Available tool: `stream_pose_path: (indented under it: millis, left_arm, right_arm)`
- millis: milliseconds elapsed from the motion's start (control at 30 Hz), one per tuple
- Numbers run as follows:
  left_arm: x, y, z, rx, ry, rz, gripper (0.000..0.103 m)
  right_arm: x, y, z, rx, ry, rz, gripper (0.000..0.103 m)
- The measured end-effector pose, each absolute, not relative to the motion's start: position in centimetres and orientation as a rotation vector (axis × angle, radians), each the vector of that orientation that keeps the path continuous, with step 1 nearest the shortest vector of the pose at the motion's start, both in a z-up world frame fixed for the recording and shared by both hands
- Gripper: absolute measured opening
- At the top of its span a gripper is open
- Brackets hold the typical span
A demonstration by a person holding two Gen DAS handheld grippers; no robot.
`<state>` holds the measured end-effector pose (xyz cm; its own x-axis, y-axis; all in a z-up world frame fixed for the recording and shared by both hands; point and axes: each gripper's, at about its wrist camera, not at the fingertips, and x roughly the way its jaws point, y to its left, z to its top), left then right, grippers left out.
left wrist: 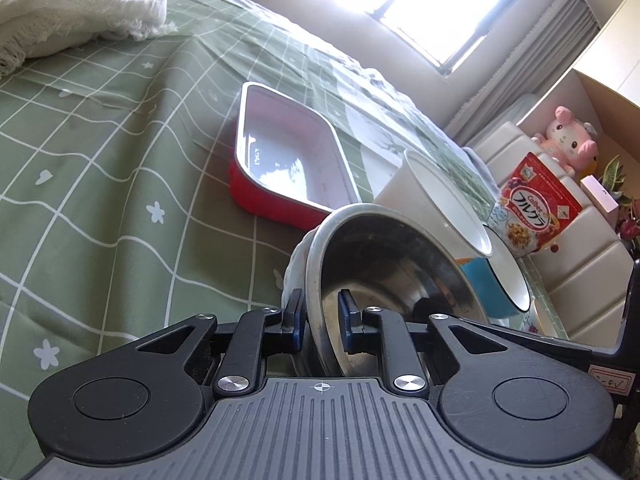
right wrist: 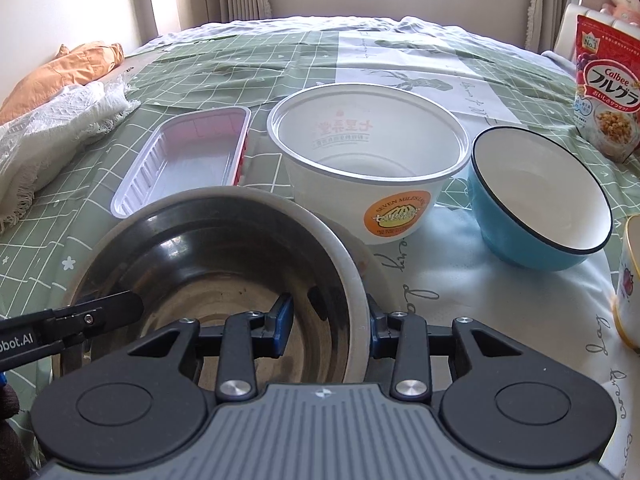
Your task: Organize plates and bowls
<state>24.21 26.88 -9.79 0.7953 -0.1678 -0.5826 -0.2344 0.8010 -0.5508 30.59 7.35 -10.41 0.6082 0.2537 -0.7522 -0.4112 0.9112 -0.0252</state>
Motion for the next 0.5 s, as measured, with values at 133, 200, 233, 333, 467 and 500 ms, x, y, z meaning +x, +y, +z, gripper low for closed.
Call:
stream_pose_path:
  millis: [133,200,233,333,467,500]
  left_arm:
    - [24.1,26.8,-9.8,-0.653,0.66,0.038,0.019]
    - [24.1,26.8,-9.7,-0.652,0.658,0.038,0.019]
    - [24.1,26.8,-9.6,-0.651,0.658,0.038,0.019]
    - [24.0,27.0,-9.7,-0.671,0.655,0.037,0.019]
    - [23.6,28.2,-9.5,-0.738,0.61,0.038,0.02]
    - [23.4,28.3,-9.1,-0.734,0.594,0.052,0.02]
  right_arm:
    - [30.7,7.5,-10.4,-0.209,0.832,0.384,0.037]
    - [30.7,7.5,-10.4,-0.209,0.832,0.385,0.037]
    - [30.7,7.5,-10.4,-0.209,0.832,0.385,0.037]
    - [30.7,7.5,-10.3,-0.208,0.83,0.384,0.037]
    - [30.1,7.2,-9.8,-0.197,0.8,0.385,0.044]
    - [29.9,7.0,-9.6,-0.196,0.786,0.386,0.045]
